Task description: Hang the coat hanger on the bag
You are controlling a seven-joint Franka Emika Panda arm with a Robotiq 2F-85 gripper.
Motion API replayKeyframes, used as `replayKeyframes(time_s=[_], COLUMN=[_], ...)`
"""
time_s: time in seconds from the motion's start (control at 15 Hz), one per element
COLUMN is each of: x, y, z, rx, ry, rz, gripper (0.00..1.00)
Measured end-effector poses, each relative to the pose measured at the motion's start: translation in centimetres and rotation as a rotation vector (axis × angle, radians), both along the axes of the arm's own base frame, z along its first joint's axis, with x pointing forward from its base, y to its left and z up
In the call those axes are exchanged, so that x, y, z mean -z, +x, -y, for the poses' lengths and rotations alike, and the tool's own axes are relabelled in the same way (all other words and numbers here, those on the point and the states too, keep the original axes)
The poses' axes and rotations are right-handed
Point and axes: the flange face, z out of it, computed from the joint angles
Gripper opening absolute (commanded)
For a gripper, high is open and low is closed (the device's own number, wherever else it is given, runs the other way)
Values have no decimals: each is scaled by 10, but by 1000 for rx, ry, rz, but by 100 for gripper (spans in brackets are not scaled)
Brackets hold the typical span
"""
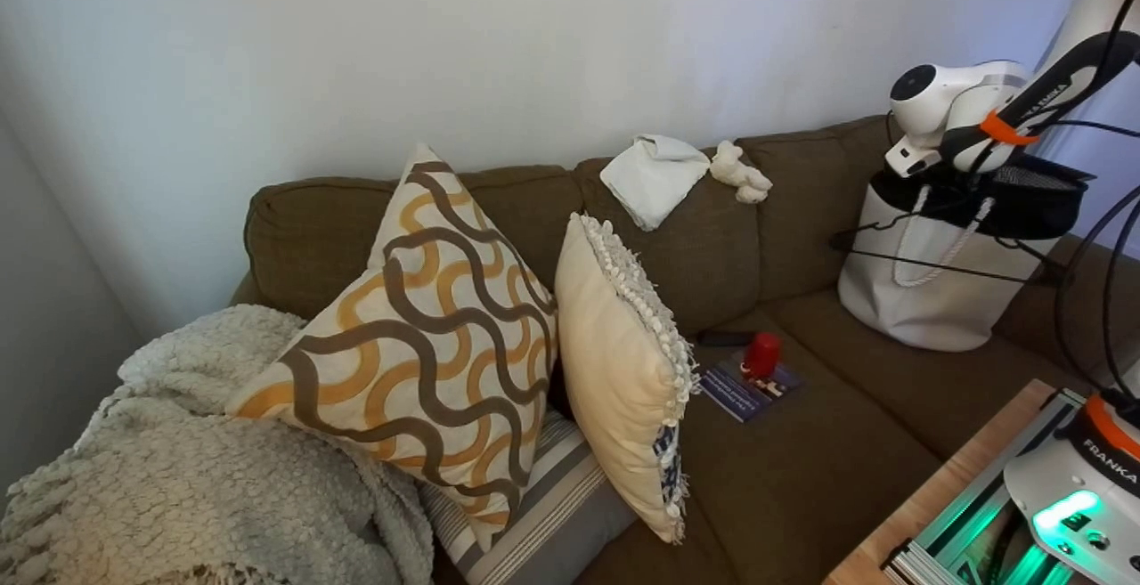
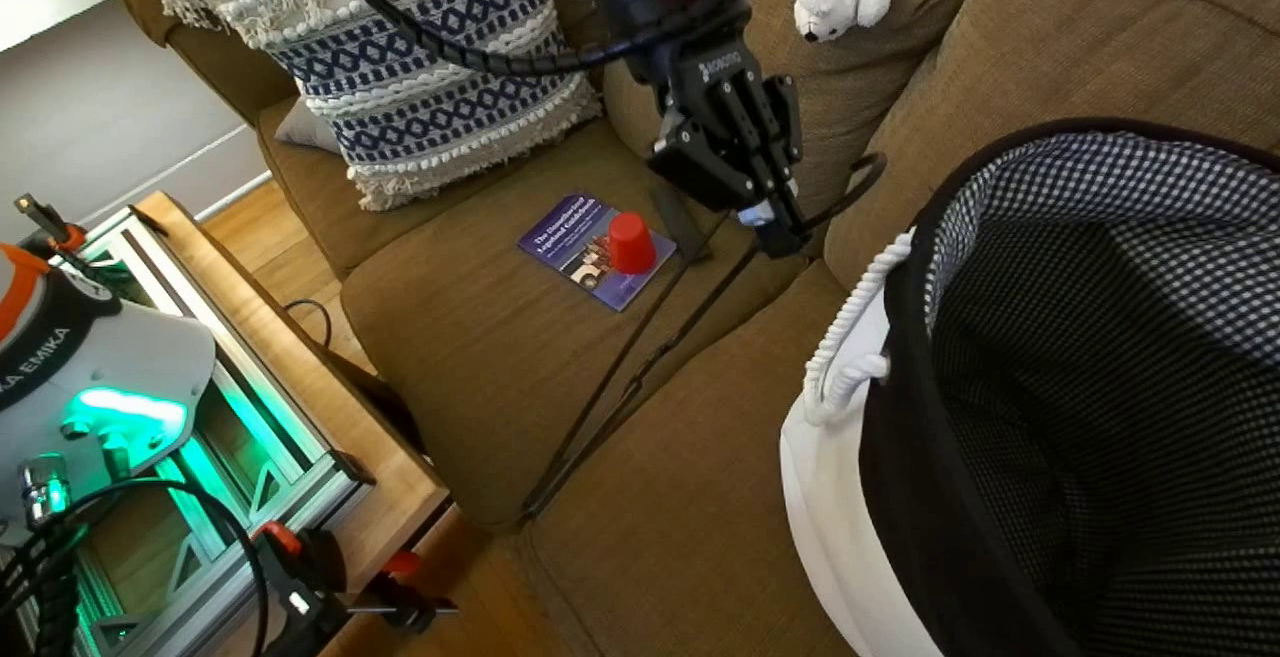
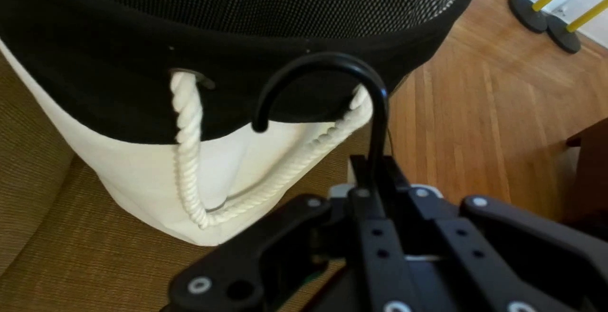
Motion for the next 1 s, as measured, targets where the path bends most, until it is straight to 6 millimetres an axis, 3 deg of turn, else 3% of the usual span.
replayKeyframes(time_s=[0.2,0.53,0.73,1.0], x=[10,-21,-31,-16], y=[-15,-18,-10,10], z=[14,15,21,33], rx=[125,292,355,428], ry=[-30,-134,-125,-76], rz=[-12,118,161,175], gripper=[2,2,2,2])
